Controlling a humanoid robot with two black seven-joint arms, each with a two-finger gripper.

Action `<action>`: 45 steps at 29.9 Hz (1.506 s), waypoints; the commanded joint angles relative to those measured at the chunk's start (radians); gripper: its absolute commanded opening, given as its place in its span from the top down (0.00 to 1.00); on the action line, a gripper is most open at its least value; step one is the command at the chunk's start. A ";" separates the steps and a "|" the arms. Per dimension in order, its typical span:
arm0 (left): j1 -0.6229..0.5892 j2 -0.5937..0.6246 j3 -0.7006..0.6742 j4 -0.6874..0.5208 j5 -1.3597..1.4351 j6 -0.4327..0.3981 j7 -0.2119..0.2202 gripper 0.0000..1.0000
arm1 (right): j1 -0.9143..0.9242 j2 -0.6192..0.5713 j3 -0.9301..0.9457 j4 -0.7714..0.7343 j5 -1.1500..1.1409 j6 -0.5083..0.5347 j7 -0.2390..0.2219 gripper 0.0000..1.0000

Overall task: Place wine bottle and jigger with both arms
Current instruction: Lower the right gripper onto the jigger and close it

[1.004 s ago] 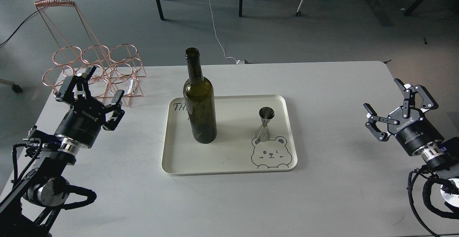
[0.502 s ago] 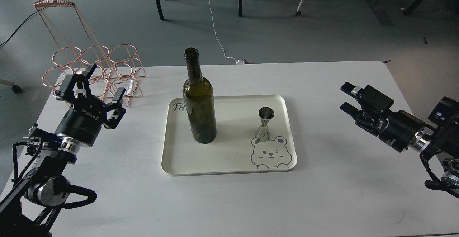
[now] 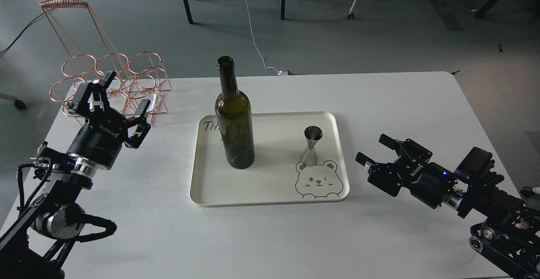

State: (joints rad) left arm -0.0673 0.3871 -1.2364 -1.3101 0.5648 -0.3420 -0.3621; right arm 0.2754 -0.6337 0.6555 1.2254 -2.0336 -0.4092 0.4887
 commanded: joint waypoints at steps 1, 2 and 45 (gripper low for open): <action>0.000 -0.001 0.000 -0.001 0.000 -0.002 -0.001 0.02 | 0.033 0.074 -0.005 -0.070 -0.117 -0.014 0.000 0.03; 0.000 -0.001 0.000 -0.001 0.000 -0.002 0.000 0.02 | 0.045 0.095 -0.007 -0.093 -0.129 -0.016 0.000 0.03; 0.006 -0.002 -0.003 -0.028 0.000 0.000 -0.001 0.02 | 0.246 0.433 -0.108 -0.445 -0.148 -0.033 0.000 0.69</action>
State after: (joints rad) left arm -0.0612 0.3850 -1.2395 -1.3376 0.5645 -0.3407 -0.3633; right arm 0.5215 -0.2043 0.5478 0.7810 -2.1817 -0.4418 0.4886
